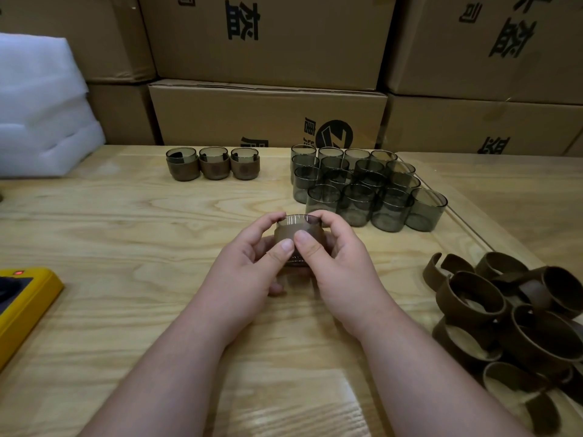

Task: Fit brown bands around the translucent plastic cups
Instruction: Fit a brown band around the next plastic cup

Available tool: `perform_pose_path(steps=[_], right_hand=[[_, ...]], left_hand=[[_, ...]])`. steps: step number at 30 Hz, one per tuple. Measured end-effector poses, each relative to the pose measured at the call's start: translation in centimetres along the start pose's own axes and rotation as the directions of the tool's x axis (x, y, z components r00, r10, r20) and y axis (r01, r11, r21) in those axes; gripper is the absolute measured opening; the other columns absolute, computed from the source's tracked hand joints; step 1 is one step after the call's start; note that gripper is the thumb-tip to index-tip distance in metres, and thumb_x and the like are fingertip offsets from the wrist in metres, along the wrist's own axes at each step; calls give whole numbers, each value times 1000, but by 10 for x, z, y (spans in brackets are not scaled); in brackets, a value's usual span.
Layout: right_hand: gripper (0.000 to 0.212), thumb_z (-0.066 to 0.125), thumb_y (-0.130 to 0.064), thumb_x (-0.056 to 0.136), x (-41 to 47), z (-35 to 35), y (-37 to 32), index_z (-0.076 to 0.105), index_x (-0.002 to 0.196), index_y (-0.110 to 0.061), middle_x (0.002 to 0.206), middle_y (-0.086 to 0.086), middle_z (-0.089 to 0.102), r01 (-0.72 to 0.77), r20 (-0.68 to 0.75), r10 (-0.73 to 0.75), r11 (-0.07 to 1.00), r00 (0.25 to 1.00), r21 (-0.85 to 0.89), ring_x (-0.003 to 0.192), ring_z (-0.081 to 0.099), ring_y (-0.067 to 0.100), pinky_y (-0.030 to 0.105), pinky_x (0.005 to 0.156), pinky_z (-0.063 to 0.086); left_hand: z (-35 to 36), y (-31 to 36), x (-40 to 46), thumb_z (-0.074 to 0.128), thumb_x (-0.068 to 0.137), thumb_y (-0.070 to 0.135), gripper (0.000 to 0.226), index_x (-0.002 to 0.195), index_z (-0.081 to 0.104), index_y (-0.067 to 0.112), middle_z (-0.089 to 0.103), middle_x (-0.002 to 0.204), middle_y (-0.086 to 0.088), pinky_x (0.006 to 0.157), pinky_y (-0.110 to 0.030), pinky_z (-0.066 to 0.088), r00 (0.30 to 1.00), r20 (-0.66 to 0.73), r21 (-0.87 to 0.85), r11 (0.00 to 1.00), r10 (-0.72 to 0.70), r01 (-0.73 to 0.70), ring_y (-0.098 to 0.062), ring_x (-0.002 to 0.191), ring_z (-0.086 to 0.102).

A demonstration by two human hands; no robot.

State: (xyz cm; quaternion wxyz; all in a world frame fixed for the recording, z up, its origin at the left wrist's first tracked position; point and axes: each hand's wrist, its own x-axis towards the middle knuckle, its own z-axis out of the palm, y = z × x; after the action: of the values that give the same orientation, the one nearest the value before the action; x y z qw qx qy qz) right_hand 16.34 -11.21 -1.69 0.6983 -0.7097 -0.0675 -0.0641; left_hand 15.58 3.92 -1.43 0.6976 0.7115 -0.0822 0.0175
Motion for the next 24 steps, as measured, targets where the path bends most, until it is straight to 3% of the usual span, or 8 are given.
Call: perform_pose_path(steps=[4, 8, 13, 15, 19, 22, 24], right_hand=[[31, 73, -26, 93, -1, 0, 1, 61, 116, -42, 109, -17, 71, 48, 3, -48, 995, 999, -89, 102, 68, 2, 20, 86, 55], [28, 75, -26, 92, -2, 1, 2, 64, 114, -39, 110, -13, 71, 33, -2, -34, 983, 999, -181, 102, 67, 1, 25, 91, 56], [32, 76, -28, 91, -2, 4, 3, 61, 115, -43, 107, -22, 67, 49, 24, -44, 947, 999, -317, 101, 61, -10, 7, 84, 48], [35, 75, -29, 91, 0, 7, 6, 59, 118, -43, 113, -24, 64, 67, 46, -54, 913, 998, -402, 107, 60, -8, 10, 91, 46], [32, 73, -31, 91, 16, 21, 10, 60, 119, -37, 128, -21, 58, 130, 41, -130, 815, 991, -565, 120, 53, -2, 12, 98, 40], [28, 70, -32, 93, 35, 34, 13, 63, 119, -30, 141, -10, 54, 155, 75, -140, 742, 987, -652, 126, 53, 8, 25, 105, 42], [27, 70, -33, 92, 50, 43, 15, 63, 118, -28, 136, -10, 54, 175, 108, -139, 726, 984, -665, 120, 55, 10, 30, 102, 46]], left_hand=[[2, 0, -1, 60, 102, 12, 43, 129, 58, 46, 77, 111, 9, 70, -29, 59, 999, -40, -3, 1000, 25, -25, -5, 98, 71], [5, -3, -2, 58, 101, 5, 48, 123, 62, 47, 70, 121, 4, 83, -19, 52, 994, -93, 50, 998, 50, -45, -7, 109, 69], [6, -5, 0, 54, 95, -2, 60, 114, 63, 54, 66, 126, 14, 87, -14, 51, 988, -151, 95, 995, 17, -3, 3, 112, 64], [6, -7, 2, 51, 90, -4, 64, 113, 63, 55, 66, 127, 17, 95, -20, 50, 983, -182, 95, 995, 3, 14, 5, 116, 62], [7, -5, 7, 52, 92, -7, 57, 112, 64, 45, 70, 116, 21, 82, -8, 51, 953, -302, -9, 1000, 1, -4, 12, 106, 65], [7, -4, 8, 57, 93, -2, 48, 112, 62, 42, 67, 122, 19, 94, -18, 50, 912, -410, -71, 997, -19, -11, 4, 117, 62], [8, -3, 7, 59, 93, 2, 43, 113, 60, 40, 65, 121, 19, 97, -24, 51, 881, -473, -89, 996, -17, -29, 3, 116, 63]])
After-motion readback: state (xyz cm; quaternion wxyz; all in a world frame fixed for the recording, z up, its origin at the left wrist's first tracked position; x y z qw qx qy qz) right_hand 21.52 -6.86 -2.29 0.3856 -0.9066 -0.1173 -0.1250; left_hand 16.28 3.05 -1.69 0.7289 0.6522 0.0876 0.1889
